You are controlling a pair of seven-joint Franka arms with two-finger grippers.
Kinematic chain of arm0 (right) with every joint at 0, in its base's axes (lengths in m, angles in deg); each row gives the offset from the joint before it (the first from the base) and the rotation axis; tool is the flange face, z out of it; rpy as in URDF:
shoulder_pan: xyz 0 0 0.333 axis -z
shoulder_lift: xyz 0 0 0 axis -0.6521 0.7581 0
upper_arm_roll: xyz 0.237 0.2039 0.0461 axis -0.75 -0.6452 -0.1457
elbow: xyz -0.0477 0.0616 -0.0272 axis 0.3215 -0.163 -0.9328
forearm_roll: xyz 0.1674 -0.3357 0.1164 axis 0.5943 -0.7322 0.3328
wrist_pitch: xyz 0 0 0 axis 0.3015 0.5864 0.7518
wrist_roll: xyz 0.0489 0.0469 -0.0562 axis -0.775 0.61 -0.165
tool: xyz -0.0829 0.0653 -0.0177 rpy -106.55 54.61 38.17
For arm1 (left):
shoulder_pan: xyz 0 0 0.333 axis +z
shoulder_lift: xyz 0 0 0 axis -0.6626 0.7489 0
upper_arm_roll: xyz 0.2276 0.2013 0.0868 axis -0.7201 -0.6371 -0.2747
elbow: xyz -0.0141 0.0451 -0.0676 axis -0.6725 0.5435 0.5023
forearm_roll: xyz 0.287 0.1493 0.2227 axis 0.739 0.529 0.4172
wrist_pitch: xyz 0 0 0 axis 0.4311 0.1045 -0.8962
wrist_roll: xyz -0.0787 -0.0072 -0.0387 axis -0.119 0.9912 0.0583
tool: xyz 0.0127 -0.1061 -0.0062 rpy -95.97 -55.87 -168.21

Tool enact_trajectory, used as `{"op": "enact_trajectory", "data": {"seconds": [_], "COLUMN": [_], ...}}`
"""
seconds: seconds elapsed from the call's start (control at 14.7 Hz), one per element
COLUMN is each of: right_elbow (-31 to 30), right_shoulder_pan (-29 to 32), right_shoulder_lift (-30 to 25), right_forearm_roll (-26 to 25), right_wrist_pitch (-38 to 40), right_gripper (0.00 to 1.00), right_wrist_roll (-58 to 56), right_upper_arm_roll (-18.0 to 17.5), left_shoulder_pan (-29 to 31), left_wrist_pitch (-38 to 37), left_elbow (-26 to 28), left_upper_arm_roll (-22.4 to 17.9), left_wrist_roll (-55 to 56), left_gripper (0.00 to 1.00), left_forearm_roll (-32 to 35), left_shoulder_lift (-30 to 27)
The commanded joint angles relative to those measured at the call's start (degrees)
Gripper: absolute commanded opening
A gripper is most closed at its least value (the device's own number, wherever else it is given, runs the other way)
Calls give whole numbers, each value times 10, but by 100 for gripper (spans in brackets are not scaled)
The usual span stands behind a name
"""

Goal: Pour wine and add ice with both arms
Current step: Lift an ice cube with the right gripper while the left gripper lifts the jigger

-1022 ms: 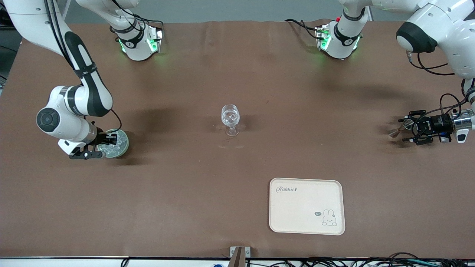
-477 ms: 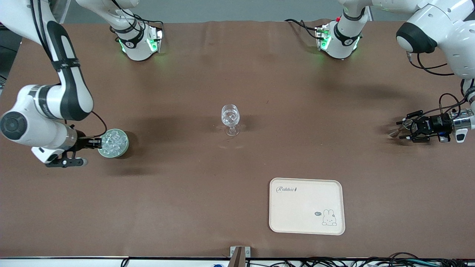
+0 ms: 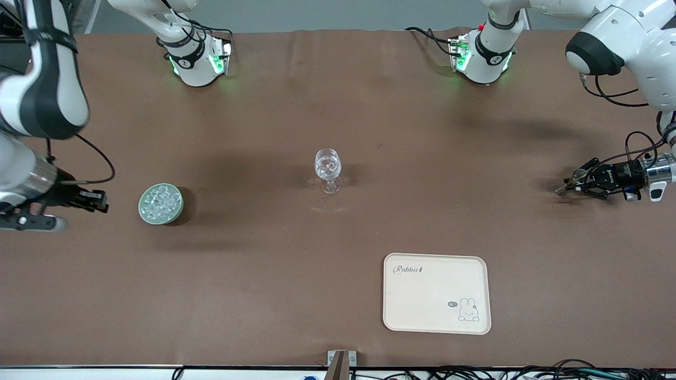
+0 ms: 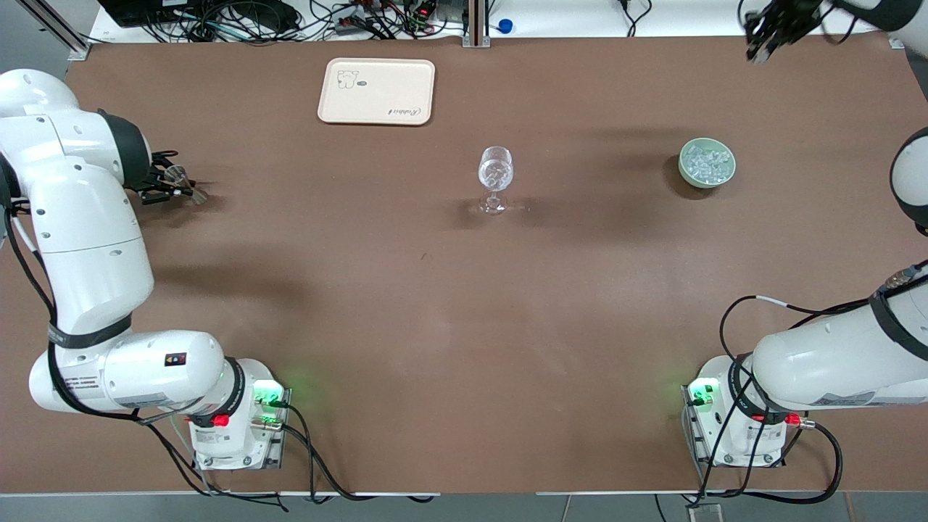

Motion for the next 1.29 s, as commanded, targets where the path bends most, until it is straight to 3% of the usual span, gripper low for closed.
{"op": "enact_trajectory", "data": {"seconds": [0.0,0.27,0.48,0.82,1.23], "right_elbow": [94,124,121,120,120], "right_shoulder_pan": [0,2,1,0,-1], "right_shoulder_lift": [-3,-44,-65,-68,-68], "right_forearm_roll": [3,5,5,5,5], "right_wrist_pitch": [93,122,157,169,167], "right_gripper": [4,3,3,3,1], "right_wrist_roll": [25,25,19,18,25], "right_upper_arm_roll": [-3,-2,-1,-4,-4], "left_shoulder_pan": [8,2,-13,-10,-12], "left_wrist_pitch": [-18,-47,-59,-63,-41], "left_elbow": [-1,-7,-8,7,116], "left_upper_arm_roll": [0,0,0,64,138], "left_wrist_roll": [9,44,92,155,167], "left_gripper": [0,0,0,0,0], "left_forearm_roll": [-12,-16,-16,9,67], "left_shoulder_lift": [-3,-10,-48,-134,-298]}}
